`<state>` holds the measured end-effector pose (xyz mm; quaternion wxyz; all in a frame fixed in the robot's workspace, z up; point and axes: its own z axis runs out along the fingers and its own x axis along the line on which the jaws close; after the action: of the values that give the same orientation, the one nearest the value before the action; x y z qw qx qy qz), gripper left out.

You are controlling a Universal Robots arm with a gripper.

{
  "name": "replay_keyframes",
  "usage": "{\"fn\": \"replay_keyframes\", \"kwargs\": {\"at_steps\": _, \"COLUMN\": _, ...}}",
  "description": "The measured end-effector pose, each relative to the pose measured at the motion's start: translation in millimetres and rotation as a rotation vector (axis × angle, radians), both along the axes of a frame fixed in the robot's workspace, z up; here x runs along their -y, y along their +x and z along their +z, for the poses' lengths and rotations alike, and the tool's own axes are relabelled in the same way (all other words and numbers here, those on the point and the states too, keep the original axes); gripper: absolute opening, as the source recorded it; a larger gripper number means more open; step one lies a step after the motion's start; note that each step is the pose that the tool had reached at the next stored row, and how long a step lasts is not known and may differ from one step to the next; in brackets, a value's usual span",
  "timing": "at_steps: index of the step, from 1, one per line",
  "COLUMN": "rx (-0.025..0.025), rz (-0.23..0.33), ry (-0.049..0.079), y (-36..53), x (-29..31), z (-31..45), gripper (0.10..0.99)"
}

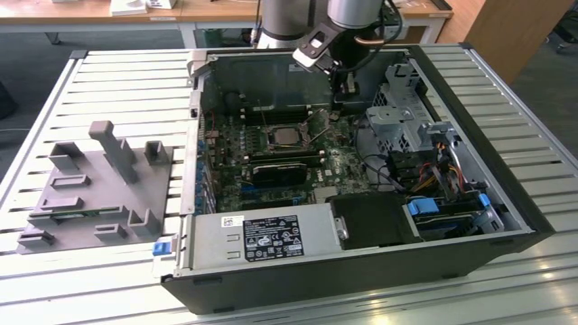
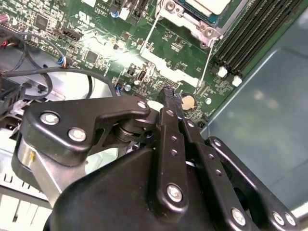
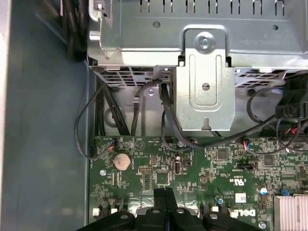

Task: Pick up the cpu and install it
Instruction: 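Close the cpu cover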

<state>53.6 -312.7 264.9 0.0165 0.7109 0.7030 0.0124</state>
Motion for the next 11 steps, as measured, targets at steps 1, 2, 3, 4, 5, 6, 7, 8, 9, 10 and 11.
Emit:
{"fn": "replay_keyframes", "kwargs": {"at_steps": 1, "rx": -0.0001, "rz": 0.0, "ry": -0.001, "y": 0.4, "x": -0.3, "z": -1.7, "gripper": 0.106}}
{"fn": "replay_keyframes", "kwargs": {"at_steps": 2, "rx": 0.0, "rz": 0.0, "ry": -0.003, "y": 0.8, "x": -0.6, "z": -3.7, "gripper": 0.106}}
{"fn": "replay_keyframes", "kwargs": {"at_steps": 3, "rx": -0.0001, "rz": 0.0, "ry": -0.005, "y": 1.1, "x": -0.8, "z": -5.5, "gripper": 0.106}}
{"fn": "replay_keyframes", "kwargs": {"at_steps": 4, "rx": 0.0, "rz": 0.0, "ry": -0.007, "y": 1.4, "x": -1.1, "z": -7.3, "gripper": 0.106}}
{"fn": "replay_keyframes", "kwargs": {"at_steps": 5, "rx": -0.0001, "rz": 0.0, "ry": -0.009, "y": 1.7, "x": -1.5, "z": -9.1, "gripper": 0.106}}
{"fn": "replay_keyframes", "kwargs": {"at_steps": 6, "rx": -0.0001, "rz": 0.0, "ry": -0.011, "y": 2.0, "x": -1.9, "z": -10.9, "gripper": 0.106}}
{"fn": "replay_keyframes", "kwargs": {"at_steps": 7, "rx": -0.0001, "rz": 0.0, "ry": -0.014, "y": 2.3, "x": -2.4, "z": -12.7, "gripper": 0.106}}
{"fn": "replay_keyframes", "kwargs": {"at_steps": 8, "rx": -0.0001, "rz": 0.0, "ry": -0.016, "y": 2.6, "x": -2.8, "z": -14.5, "gripper": 0.106}}
{"fn": "replay_keyframes", "kwargs": {"at_steps": 9, "rx": -0.0001, "rz": 0.0, "ry": -0.017, "y": 2.9, "x": -3.1, "z": -16.5, "gripper": 0.106}}
{"fn": "replay_keyframes", "kwargs": {"at_steps": 10, "rx": 0.0, "rz": 0.0, "ry": -0.018, "y": 3.1, "x": -3.3, "z": -18.3, "gripper": 0.106}}
{"fn": "replay_keyframes", "kwargs": {"at_steps": 11, "rx": 0.0, "rz": 0.0, "ry": -0.018, "y": 3.1, "x": -3.4, "z": -19.4, "gripper": 0.106}}
